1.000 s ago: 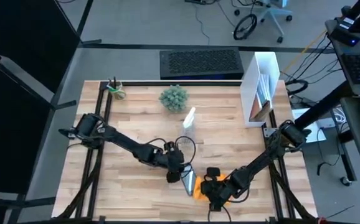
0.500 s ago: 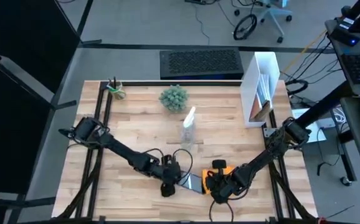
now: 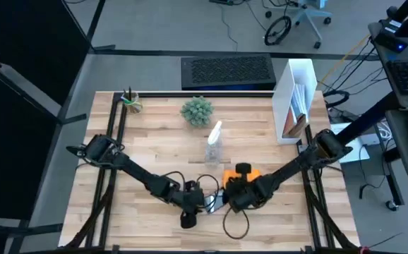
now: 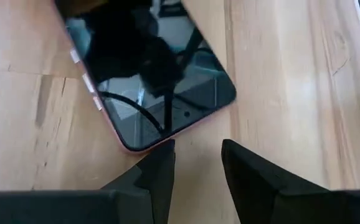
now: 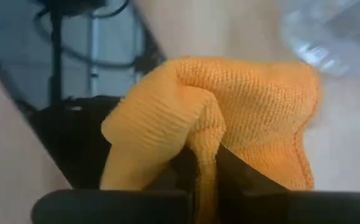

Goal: Apply microfiber cloth
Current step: Wipe the cellphone with the microfiber cloth

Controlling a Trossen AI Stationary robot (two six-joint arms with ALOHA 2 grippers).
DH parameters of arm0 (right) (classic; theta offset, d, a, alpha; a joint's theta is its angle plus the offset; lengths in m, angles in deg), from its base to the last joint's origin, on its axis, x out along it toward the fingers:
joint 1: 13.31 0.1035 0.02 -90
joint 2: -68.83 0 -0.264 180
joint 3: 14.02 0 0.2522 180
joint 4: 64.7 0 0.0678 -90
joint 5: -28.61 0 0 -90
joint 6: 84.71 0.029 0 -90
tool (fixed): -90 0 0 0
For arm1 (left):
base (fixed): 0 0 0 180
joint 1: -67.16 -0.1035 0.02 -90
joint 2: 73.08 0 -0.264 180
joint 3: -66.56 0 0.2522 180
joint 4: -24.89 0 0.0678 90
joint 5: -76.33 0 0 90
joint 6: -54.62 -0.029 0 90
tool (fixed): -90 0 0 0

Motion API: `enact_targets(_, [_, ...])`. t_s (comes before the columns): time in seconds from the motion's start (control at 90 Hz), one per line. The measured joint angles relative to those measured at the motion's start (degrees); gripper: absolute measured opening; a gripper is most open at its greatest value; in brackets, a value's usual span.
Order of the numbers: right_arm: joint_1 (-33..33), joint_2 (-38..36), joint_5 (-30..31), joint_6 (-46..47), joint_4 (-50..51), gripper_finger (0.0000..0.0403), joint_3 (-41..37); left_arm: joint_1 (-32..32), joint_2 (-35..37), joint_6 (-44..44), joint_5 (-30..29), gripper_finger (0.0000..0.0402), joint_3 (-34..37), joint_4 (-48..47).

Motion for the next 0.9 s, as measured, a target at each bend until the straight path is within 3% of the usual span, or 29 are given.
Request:
enact_targets(0.267, [-4.1,0.0,-0.8,-8.0,-13.9,0.0004,0.0,0.0,0.0,0.1,-0.7,0.0123,0.0,1.2])
enact_targets(0.389, [-4.2,-1.8,-0.8,-11.0,-11.1,0.0004,0.7,-0.1,0.0,0.1,-0.6,0.0123,-0.4,0.3])
enact_targets(0.567, [-0.5,-8.8,-5.7,-0.5,-0.3,0.0004,2.5,0.3,2.5,1.1,0.5,0.0123,-1.5,-9.1])
enact_targets(0.678, [3.1,-10.7,-8.8,7.5,4.8,0.0004,2.2,0.3,5.0,0.1,-4.9,0.0123,-1.5,-13.3])
enact_targets(0.789, [6.1,-10.0,-7.0,13.3,5.0,0.0004,-0.3,-0.6,5.2,-4.9,-11.9,0.0123,-1.6,-12.8])
enact_targets(0.9, [7.5,-7.8,-5.2,17.1,0.5,0.0004,-4.7,-2.4,3.2,-6.3,-10.3,0.0123,-1.6,-10.0])
